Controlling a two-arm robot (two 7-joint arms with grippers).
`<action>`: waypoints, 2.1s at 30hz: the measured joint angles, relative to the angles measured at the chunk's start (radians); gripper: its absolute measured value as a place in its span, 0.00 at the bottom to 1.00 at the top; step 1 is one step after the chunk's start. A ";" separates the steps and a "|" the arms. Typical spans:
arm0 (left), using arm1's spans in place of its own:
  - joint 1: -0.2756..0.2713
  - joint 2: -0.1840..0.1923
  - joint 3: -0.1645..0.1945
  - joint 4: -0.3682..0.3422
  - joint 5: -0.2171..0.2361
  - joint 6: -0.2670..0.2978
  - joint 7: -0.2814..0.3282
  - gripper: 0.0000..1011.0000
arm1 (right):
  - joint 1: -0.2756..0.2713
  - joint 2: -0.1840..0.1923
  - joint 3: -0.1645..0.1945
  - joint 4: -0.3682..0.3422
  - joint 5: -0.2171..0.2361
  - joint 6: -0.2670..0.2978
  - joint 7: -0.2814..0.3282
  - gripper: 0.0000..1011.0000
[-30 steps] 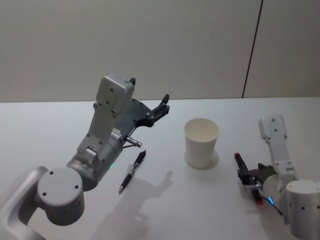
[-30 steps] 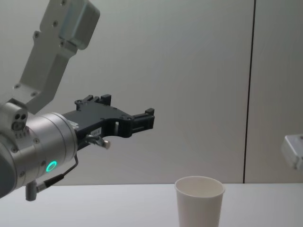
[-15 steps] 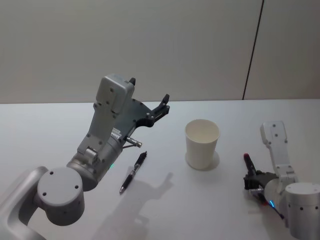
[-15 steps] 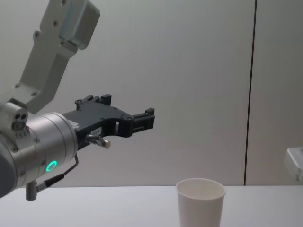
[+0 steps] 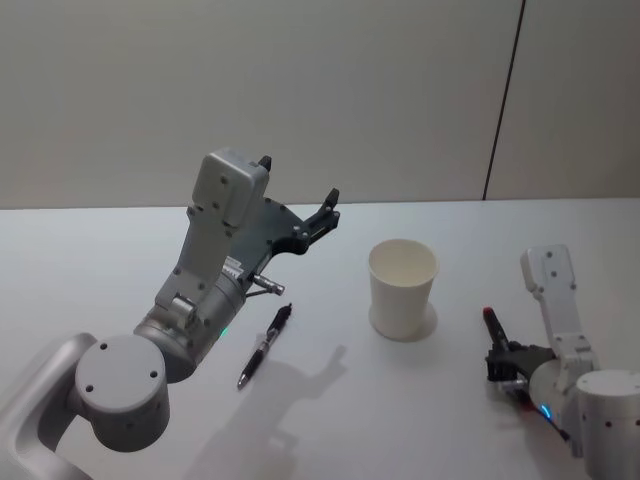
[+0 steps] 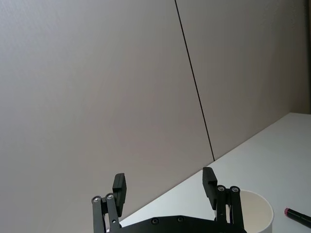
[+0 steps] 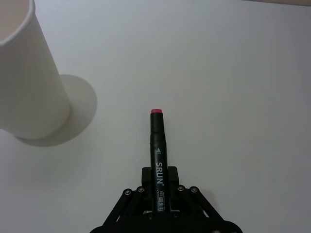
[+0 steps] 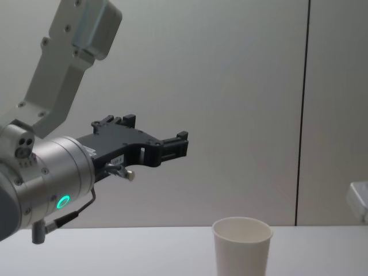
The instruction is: Place the pen into the pen holder.
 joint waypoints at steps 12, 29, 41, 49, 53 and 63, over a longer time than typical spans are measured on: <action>0.000 0.000 0.000 0.000 0.000 0.000 0.000 0.99 | -0.032 0.009 -0.005 -0.070 -0.011 -0.082 0.043 0.18; 0.000 0.000 0.000 0.000 0.000 0.000 0.000 0.99 | -0.086 0.030 -0.008 -0.212 -0.032 -0.273 0.093 0.18; 0.000 0.000 0.000 0.000 0.000 0.000 0.000 0.99 | -0.103 0.033 -0.017 -0.255 -0.057 -0.451 0.140 0.18; 0.000 0.000 0.000 0.000 0.000 0.000 0.000 0.99 | -0.084 0.017 -0.028 -0.227 -0.087 -0.554 0.162 0.18; 0.000 0.000 0.000 0.000 0.000 0.000 0.000 0.99 | -0.063 0.005 -0.033 -0.192 -0.103 -0.606 0.173 0.18; 0.000 0.000 0.000 0.000 0.000 0.000 0.000 0.99 | -0.012 -0.022 -0.039 -0.093 -0.130 -0.713 0.187 0.18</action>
